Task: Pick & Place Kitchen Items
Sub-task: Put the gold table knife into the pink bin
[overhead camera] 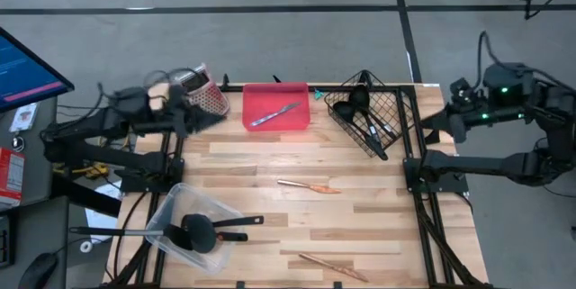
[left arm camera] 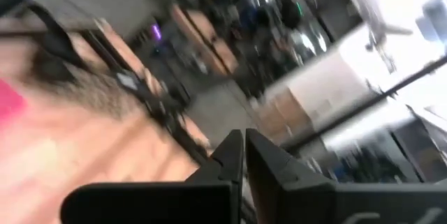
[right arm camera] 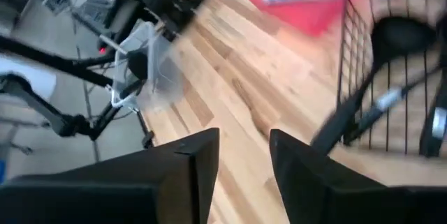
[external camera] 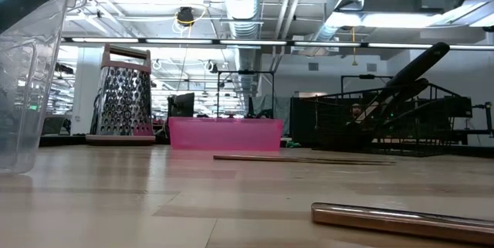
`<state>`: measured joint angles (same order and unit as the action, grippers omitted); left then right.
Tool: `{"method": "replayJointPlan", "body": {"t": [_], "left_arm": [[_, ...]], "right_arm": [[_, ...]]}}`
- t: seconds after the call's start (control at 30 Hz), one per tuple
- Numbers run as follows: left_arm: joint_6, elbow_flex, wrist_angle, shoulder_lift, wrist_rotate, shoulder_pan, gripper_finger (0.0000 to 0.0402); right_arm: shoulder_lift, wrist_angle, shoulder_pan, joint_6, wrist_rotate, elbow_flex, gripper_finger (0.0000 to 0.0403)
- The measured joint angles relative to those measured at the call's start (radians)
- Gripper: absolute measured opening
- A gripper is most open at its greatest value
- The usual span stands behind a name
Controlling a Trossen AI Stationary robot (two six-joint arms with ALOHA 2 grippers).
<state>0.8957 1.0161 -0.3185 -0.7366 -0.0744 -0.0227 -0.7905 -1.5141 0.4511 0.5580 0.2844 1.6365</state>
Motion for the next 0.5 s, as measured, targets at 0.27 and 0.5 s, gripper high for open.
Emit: {"method": "replayJointPlan", "body": {"t": [0.27,0.5], "left_arm": [[-0.066,0.001,0.006,-0.015,0.02,0.192,0.0001],[-0.159,0.001,0.015,-0.03,0.018,0.257,0.0001]], "right_arm": [[0.052,0.001,0.0,0.2,0.028,-0.182,0.0119],[0.117,0.014,0.0,0.312,0.123,-0.317,0.0118]]}}
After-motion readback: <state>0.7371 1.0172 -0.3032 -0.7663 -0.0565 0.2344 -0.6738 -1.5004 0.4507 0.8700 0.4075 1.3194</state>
